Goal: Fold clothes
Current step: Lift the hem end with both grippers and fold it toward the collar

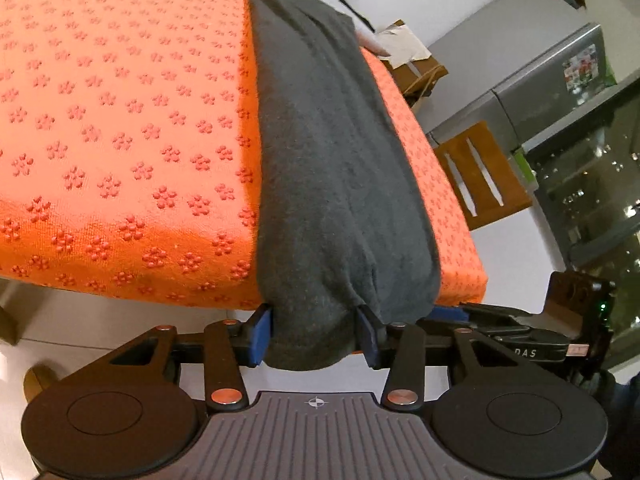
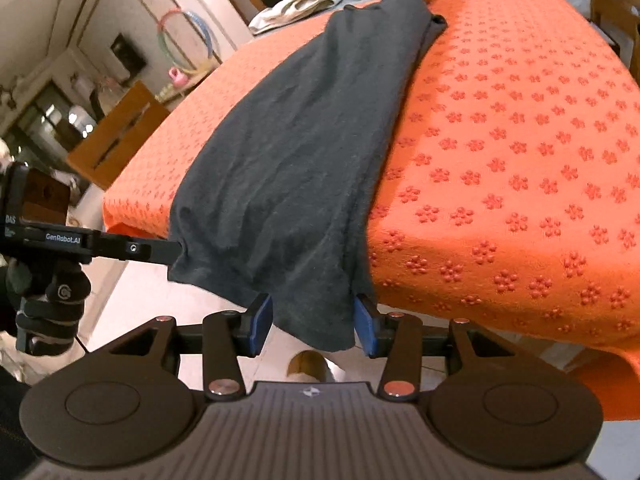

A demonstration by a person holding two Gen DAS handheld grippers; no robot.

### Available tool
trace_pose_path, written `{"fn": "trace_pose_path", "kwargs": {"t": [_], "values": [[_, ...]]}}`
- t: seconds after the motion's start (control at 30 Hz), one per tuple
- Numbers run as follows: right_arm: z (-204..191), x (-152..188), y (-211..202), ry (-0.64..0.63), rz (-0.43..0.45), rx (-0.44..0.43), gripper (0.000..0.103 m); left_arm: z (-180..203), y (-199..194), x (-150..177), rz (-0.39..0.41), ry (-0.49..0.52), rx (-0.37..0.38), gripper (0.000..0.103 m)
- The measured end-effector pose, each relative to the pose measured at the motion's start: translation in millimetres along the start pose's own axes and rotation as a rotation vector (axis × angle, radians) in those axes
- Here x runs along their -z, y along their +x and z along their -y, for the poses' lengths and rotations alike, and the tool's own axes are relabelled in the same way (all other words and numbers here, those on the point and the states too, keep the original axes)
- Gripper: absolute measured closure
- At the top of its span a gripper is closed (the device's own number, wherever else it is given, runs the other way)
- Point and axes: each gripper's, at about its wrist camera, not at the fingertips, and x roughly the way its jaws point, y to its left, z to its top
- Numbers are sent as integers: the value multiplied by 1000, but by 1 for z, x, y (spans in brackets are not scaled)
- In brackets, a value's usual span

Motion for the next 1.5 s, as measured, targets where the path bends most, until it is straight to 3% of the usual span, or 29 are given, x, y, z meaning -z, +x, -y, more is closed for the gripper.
{"fn": "trace_pose_path", "kwargs": {"t": [0.33,0.5,0.53,0.57,0.6,0.63,0.77,0.8,0.87,0.93,1.0,1.3,1.5], "values": [[9,0,9,78,21,-23,47,5,-14,-6,-64,31,84,49],[4,-2,19,40,6,-55,44,0,-27,-11,-54,57,35,46],[4,-1,22,35,1,-56,46,-3,-25,-13,-50,45,23,46],[4,-1,24,33,-8,-56,61,-6,-22,-15,-47,34,17,46],[5,0,26,31,-16,-56,82,-8,-18,-17,-44,22,16,47],[5,1,26,30,-23,-59,89,-10,-15,-19,-43,17,18,47],[0,3,22,26,-8,-86,92,-9,4,-17,-71,12,47,48],[-1,3,21,26,-2,-86,88,-9,8,-15,-79,12,47,49],[-2,2,21,34,9,-77,82,-10,16,-11,-95,3,38,60],[-1,1,26,60,3,-81,78,-11,14,-8,-101,-14,40,92],[3,-1,25,89,4,-106,93,-10,4,-7,-88,-16,49,94],[-11,-11,-16,233,110,-282,94,11,-51,-30,-19,-38,153,95],[1,-46,-52,381,218,-368,94,23,-69,-68,43,-106,195,95]]}}
